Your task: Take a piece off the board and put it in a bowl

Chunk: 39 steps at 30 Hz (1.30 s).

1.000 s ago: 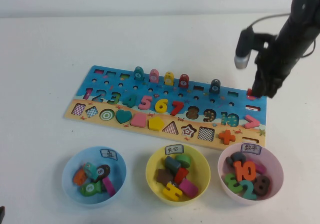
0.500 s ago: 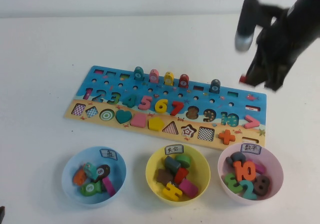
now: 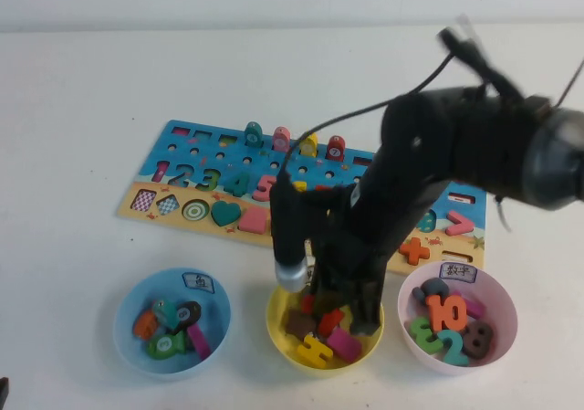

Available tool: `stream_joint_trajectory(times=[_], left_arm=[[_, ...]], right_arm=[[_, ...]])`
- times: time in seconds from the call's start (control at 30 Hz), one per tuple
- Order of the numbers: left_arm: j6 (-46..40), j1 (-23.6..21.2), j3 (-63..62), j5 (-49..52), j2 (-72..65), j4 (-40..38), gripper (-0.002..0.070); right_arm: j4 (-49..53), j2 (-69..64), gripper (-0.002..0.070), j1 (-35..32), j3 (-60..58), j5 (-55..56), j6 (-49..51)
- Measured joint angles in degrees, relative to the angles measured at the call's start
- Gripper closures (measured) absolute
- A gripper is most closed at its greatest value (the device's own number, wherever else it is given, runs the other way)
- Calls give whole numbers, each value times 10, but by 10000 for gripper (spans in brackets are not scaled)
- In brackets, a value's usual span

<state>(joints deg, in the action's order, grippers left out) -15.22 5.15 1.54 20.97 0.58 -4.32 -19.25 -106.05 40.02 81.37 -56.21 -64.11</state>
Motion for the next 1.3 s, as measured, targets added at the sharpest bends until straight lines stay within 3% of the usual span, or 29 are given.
stream_joint_trajectory(times=[0.1,0.17,0.23,0.33,0.4,0.53,0.63,0.8,1.07,1.3], left_arm=[[0,0,0,0,0,0,679],[0,0,0,0,0,0,679],[0,0,0,0,0,0,679],[0,0,0,0,0,0,680],[0,0,0,0,0,0,679],[0,0,0,0,0,0,679],[0,0,0,0,0,0,679],[0,0,0,0,0,0,680],[0,0,0,0,0,0,679],[0,0,0,0,0,0,680]], right_arm=[[-5,-28,564,6,0,5,0],[-10,-37,453,6,0,2,3],[-13,-40,298,6,0,0,18],[-16,-40,161,6,19,-28,59],[-18,-40,204,6,42,-60,91],[-24,-19,547,6,97,-116,137],[-31,29,651,6,112,-126,192],[-45,138,684,6,61,-106,244],[-64,374,688,6,-189,116,251],[-105,534,691,6,-333,185,253]])
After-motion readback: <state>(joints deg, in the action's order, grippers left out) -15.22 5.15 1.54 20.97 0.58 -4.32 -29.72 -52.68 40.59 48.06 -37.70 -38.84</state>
